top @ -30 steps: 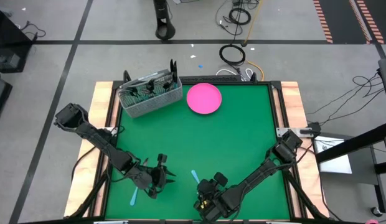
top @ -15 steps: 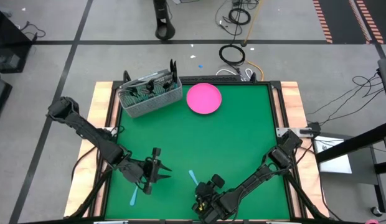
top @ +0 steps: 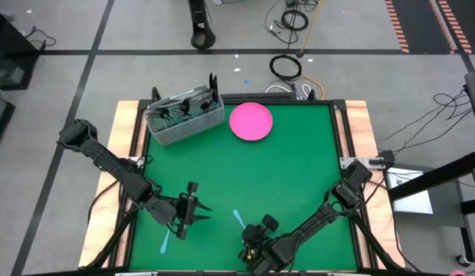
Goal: Sort silverware
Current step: Put the blue knife into the gray silverware holder
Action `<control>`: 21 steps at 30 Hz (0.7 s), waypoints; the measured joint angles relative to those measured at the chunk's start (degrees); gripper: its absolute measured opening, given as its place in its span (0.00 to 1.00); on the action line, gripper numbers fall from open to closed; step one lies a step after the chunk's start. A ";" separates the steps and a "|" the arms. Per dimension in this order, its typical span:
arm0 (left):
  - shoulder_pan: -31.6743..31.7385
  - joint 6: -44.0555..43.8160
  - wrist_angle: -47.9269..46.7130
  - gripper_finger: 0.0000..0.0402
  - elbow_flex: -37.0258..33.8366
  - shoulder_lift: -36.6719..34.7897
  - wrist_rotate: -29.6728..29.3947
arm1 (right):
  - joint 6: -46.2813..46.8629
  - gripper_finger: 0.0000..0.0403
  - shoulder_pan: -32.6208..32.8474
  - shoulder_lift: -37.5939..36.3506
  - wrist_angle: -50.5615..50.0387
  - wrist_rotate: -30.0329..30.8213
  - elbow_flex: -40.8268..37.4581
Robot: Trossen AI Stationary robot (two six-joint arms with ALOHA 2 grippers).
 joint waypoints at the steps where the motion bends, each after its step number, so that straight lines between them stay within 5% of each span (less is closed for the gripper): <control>1: 0.00 -0.02 -0.02 0.26 0.00 0.00 0.00 | -0.08 0.17 0.02 0.00 -0.13 -0.06 -0.03; 6: 0.00 0.50 -0.33 0.26 0.00 0.00 0.26 | -0.81 0.02 0.04 -0.09 -0.36 -0.43 -0.09; 21: 0.00 0.59 -3.79 0.26 0.00 -3.37 -0.36 | -1.42 0.01 0.13 -1.03 0.38 1.69 -0.30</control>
